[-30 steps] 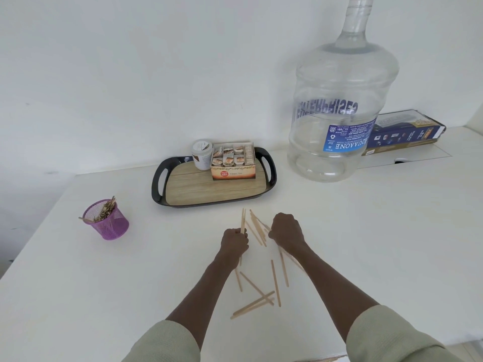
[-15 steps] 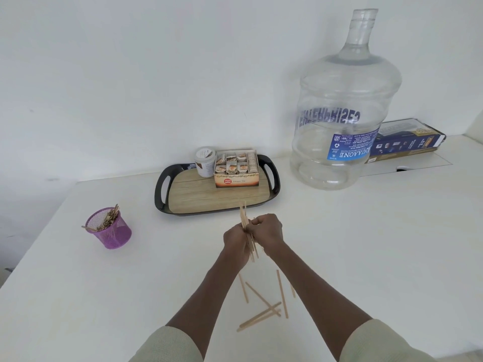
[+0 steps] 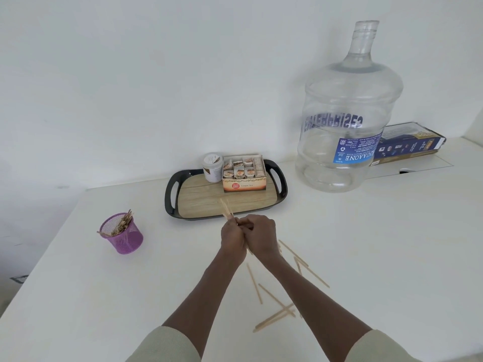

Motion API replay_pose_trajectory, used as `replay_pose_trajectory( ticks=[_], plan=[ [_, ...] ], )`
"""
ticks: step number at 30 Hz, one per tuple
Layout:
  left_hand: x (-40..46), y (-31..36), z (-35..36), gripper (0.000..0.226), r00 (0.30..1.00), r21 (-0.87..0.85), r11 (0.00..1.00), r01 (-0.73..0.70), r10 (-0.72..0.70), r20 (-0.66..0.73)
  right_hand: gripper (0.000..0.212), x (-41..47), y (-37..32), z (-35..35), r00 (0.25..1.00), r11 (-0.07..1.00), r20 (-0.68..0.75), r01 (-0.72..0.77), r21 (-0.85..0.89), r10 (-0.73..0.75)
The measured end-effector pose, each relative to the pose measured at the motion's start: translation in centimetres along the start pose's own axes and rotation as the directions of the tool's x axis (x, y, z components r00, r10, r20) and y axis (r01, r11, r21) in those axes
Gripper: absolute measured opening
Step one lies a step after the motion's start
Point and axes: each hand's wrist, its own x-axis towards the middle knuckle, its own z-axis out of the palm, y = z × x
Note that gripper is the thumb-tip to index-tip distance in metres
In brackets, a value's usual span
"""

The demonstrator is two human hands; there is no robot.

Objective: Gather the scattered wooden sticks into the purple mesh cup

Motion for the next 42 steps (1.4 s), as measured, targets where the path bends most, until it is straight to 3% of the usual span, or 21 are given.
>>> replay_pose_trajectory(
  ticks=[2,5,8,12,15,17,19,21,23,28,36,39,42],
  plan=[
    [0.3,0.6,-0.3,0.035,0.995,0.046,0.997,-0.057,0.06,-0.079,0.01,-0.1,-0.1,0.2,0.998,0.995,-0.04,-0.036,0.089,0.039],
    [-0.1,1.4,-0.3,0.038,0.979,0.105,0.985,-0.135,0.149,-0.142,0.013,-0.3,0.3,0.7,0.936,0.902,-0.128,-0.269,0.338,0.328],
    [-1.4,1.6,0.2,0.049,0.948,0.205,0.943,-0.263,0.292,-0.126,0.029,-0.7,0.5,0.9,0.828,0.633,0.121,-0.504,0.587,0.548],
    [-3.7,1.7,1.4,0.057,0.907,0.266,0.877,-0.4,0.421,-0.025,0.036,-1.7,0.4,1.3,0.788,0.238,0.455,-0.576,0.782,0.414],
    [-4.7,1.5,1.7,0.057,0.856,0.316,0.805,-0.501,0.516,0.043,0.033,-1.3,-0.3,1.5,0.814,0.177,0.484,-0.554,0.813,0.322],
    [-5.2,1.4,1.6,0.053,0.819,0.355,0.75,-0.558,0.566,0.093,0.033,-1.1,-1.2,1.4,0.825,0.02,0.523,-0.539,0.842,0.216],
    [-5.5,1.6,1.5,0.049,0.805,0.36,0.732,-0.579,0.582,0.112,0.041,-1.1,-2.0,1.2,0.839,-0.061,0.536,-0.533,0.844,0.096],
    [-5.7,2.1,1.6,0.052,0.813,0.354,0.742,-0.569,0.573,0.105,0.043,-1.1,-2.6,1.1,0.848,-0.071,0.528,-0.524,0.849,0.056],
    [-5.9,2.6,1.7,0.056,0.827,0.317,0.772,-0.551,0.556,0.085,0.04,-1.0,-2.6,1.1,0.848,-0.079,0.518,-0.512,0.855,0.113],
    [-6.1,3.0,1.5,0.056,0.8,0.336,0.74,-0.582,0.596,0.074,0.062,-0.9,-2.1,1.7,0.829,-0.087,0.531,-0.524,0.847,0.176],
    [-6.0,3.4,1.3,0.043,0.73,0.392,0.629,-0.671,0.654,0.2,0.049,-0.5,-1.9,2.1,0.823,-0.266,0.552,-0.507,0.82,0.132],
    [-6.0,3.6,1.0,0.047,0.728,0.372,0.639,-0.673,0.66,0.184,0.048,-0.3,-2.7,2.3,0.835,-0.253,0.544,-0.512,0.821,0.076],
    [-5.8,3.8,0.8,0.036,0.729,0.351,0.652,-0.672,0.665,0.161,0.045,-0.2,-2.7,2.4,0.826,-0.215,0.556,-0.529,0.821,0.091]
  ],
)
